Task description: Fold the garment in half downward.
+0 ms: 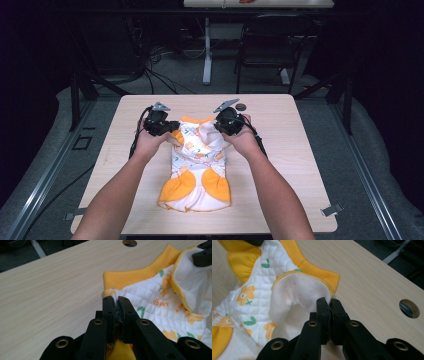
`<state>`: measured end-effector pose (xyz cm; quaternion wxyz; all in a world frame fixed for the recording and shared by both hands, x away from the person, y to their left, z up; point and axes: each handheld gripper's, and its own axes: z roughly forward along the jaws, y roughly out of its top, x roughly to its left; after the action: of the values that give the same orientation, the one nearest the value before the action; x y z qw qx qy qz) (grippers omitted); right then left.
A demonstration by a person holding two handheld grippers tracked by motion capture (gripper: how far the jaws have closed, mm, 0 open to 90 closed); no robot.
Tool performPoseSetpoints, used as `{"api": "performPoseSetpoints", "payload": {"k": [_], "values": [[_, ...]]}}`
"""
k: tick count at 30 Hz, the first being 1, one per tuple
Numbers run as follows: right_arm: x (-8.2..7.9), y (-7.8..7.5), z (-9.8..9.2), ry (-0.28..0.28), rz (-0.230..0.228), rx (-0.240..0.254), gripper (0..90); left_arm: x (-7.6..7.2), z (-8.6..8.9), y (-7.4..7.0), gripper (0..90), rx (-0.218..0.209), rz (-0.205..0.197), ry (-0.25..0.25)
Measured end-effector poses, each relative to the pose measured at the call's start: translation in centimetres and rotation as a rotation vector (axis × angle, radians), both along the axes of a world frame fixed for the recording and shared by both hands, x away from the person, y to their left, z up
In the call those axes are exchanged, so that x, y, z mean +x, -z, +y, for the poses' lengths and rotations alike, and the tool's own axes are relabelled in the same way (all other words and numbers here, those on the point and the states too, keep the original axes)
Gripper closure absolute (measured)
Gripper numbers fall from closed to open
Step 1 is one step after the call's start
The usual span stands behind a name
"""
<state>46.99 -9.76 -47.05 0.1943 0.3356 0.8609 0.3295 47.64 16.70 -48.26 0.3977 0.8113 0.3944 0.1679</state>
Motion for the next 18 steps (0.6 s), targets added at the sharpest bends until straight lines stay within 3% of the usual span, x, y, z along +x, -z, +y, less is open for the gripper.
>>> {"api": "performPoseSetpoints", "payload": {"k": [9,12,18], "values": [[-0.4,-1.4,-0.2,-0.006,-0.062,-0.004,87.1,-0.5,0.1,-1.6,84.8,-0.004,-0.039,0.032],[-0.8,-1.5,-0.4,-0.023,-0.070,-0.020,87.1,-0.9,0.0,-1.6,84.8,-0.006,-0.058,0.043],[-2.0,-1.2,-0.7,-0.056,-0.076,-0.028,87.0,-2.0,0.3,-1.1,84.8,-0.011,-0.054,0.076]]}}
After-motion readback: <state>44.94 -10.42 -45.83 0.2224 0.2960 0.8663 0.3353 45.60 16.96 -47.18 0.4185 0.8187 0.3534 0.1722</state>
